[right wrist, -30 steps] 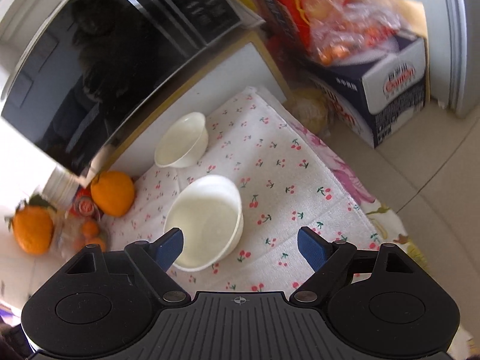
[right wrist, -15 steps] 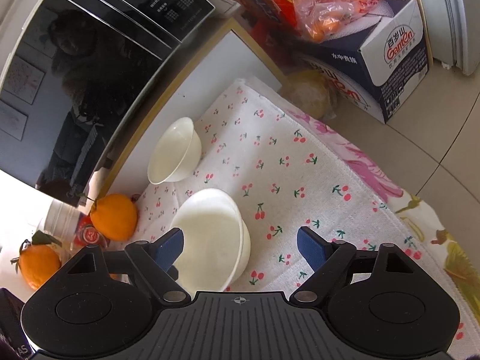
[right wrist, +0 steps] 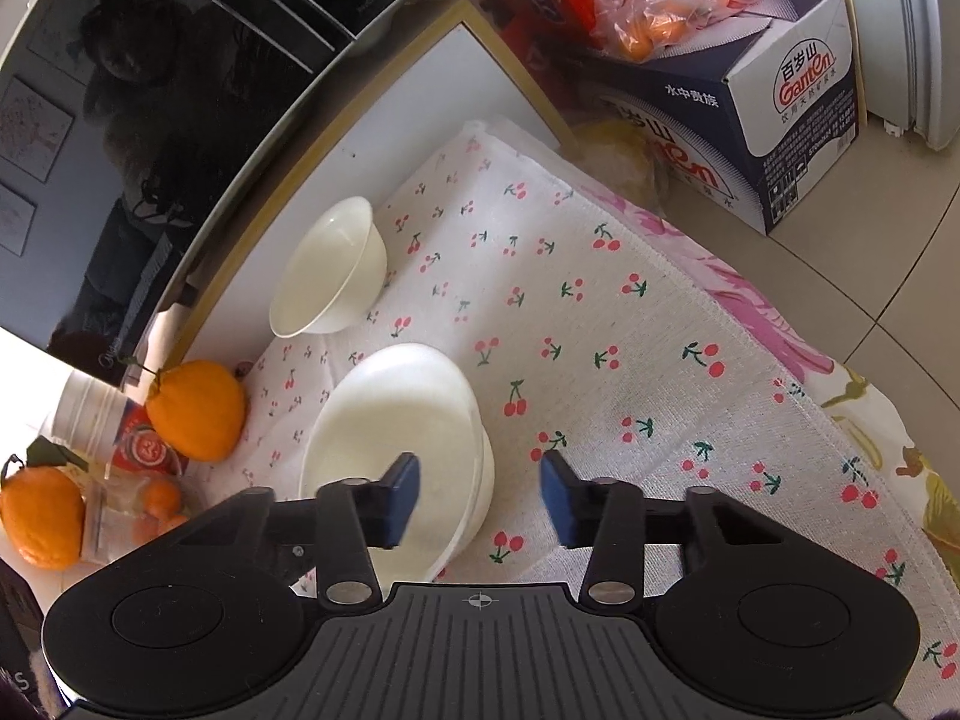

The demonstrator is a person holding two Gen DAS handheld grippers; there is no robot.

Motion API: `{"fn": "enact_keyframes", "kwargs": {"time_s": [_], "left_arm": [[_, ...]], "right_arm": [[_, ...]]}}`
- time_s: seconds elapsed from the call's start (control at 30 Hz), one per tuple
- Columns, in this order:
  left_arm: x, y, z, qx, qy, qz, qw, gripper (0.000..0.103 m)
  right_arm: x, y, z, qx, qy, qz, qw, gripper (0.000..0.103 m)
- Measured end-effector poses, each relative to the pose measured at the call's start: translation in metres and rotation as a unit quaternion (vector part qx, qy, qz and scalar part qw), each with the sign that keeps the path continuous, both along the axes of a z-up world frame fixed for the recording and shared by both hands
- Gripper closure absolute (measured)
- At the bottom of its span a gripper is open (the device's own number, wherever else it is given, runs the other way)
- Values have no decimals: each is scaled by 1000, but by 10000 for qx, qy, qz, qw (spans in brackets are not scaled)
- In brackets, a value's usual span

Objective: Organize plates and bowls
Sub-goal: 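Close the right tool on the cream bowl rim, then lift the cream bowl with the right tool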

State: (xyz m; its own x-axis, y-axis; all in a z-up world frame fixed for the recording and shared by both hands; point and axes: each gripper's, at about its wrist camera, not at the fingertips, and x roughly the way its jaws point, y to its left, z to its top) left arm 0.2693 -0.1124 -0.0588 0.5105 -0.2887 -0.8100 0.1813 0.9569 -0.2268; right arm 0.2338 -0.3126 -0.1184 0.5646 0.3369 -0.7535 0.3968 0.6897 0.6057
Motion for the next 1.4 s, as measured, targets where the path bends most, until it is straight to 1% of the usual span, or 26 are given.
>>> {"fn": "enact_keyframes", "kwargs": {"time_s": [0.07, 0.13, 0.23, 0.37, 0.6, 0.8, 1.13, 1.4], "left_arm": [[0, -1, 0, -38, -8, -23, 10000, 80], [-1, -2, 0, -41, -19, -48, 10000, 83], [-2, -5, 1, -30, -44, -99, 9999, 88], [-3, -7, 1, -66, -67, -122, 9999, 92], [-8, -4, 4, -52, -151, -60, 9999, 92], [-15, -1, 12, -65, -238, -12, 9997, 92], [-35, 8, 30, -233, -304, 113, 9992, 92], [-54, 11, 41, -187, -342, 135, 9992, 92]], "right_arm": [[0, 0, 0, 0, -3, -3, 10000, 71], [0, 0, 0, 27, -8, -10, 10000, 78], [0, 0, -1, 50, -14, -8, 10000, 83], [0, 0, 0, 117, -54, 49, 9999, 89], [-1, 4, 10, 73, -135, 147, 9998, 90], [-3, 9, 21, -44, -216, 244, 9995, 90], [-14, 12, 48, -104, -280, 414, 9987, 89], [-30, 17, 68, -218, -281, 617, 9975, 88]]}}
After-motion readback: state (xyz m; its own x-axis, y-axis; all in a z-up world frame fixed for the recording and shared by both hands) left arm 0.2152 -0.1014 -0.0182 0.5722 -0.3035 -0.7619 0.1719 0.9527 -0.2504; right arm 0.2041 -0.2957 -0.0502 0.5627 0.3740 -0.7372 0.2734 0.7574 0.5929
